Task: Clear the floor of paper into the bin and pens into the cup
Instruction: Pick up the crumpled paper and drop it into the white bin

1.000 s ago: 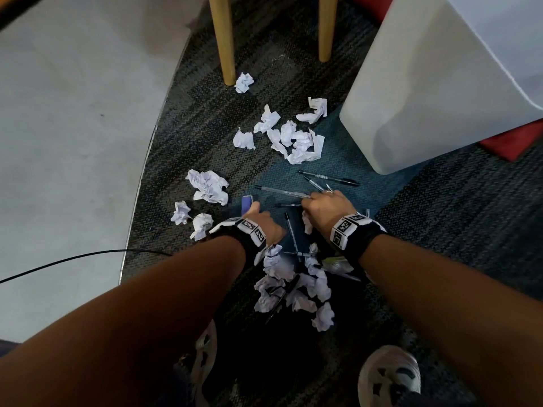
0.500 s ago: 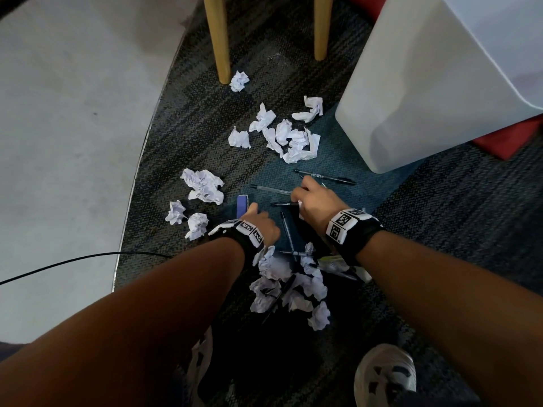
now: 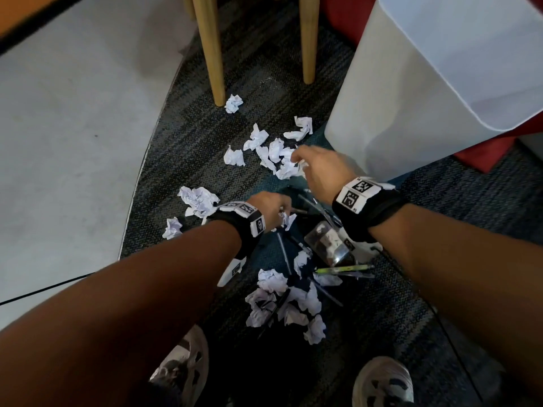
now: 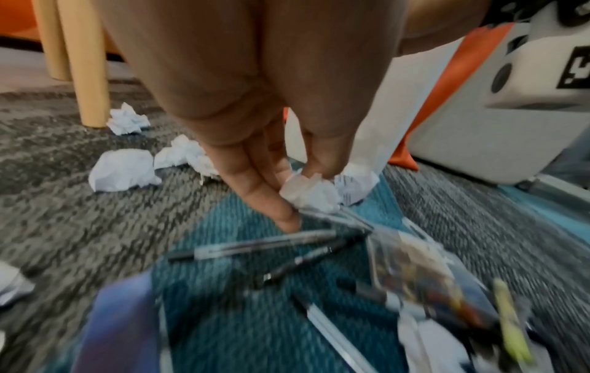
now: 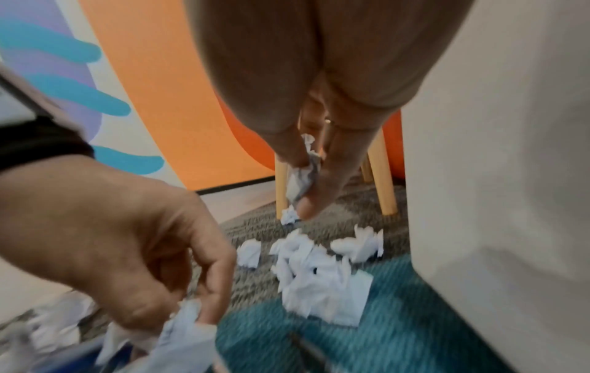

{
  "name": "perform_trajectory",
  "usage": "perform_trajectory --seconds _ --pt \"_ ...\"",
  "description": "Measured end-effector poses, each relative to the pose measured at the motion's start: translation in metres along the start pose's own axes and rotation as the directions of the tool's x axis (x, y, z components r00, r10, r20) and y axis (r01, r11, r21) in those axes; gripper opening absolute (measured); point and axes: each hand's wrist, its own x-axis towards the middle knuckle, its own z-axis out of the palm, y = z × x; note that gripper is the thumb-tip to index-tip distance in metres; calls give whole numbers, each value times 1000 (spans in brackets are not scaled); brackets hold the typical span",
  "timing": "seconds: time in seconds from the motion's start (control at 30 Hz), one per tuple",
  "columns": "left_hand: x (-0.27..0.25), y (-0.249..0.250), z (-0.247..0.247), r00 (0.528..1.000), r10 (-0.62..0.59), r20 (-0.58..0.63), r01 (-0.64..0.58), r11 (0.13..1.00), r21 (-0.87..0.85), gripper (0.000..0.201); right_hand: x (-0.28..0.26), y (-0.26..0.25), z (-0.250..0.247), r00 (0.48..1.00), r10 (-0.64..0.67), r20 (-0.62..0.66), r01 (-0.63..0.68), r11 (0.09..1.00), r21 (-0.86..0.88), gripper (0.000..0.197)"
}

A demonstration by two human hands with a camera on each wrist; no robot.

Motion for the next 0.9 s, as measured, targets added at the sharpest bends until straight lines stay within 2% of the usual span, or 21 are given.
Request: perform_trajectory --seconds 0.27,0.43,0.57,0.73,0.8,0.83,0.9 --pt "5 26 -74 968 2 -249 -28 995 -99 27 3 4 -95 990 -56 -131 59 998 19 25" --pt "1 52 -116 909 36 -415 -105 984 -145 20 -12 5 -142 948 -48 -313 89 989 117 20" --pt "-7 71 -149 837 32 -547 -158 970 -185 13 -15 1 -168 860 -53 -507 160 973 168 20" --pt "-20 100 -197 711 19 -703 -262 935 -239 8 -21 18 -206 676 -10 -737 173 974 146 19" --pt "-23 113 -213 672 25 -740 -302 922 -242 6 -26 33 -215 616 4 -788 136 984 112 20" --pt "-24 121 -218 658 33 -753 -321 916 -240 7 -28 41 -216 610 29 -792 99 989 113 20" --pt "-25 135 -227 646 68 -761 -345 914 -212 11 -31 56 -213 636 116 -763 -12 990 141 21"
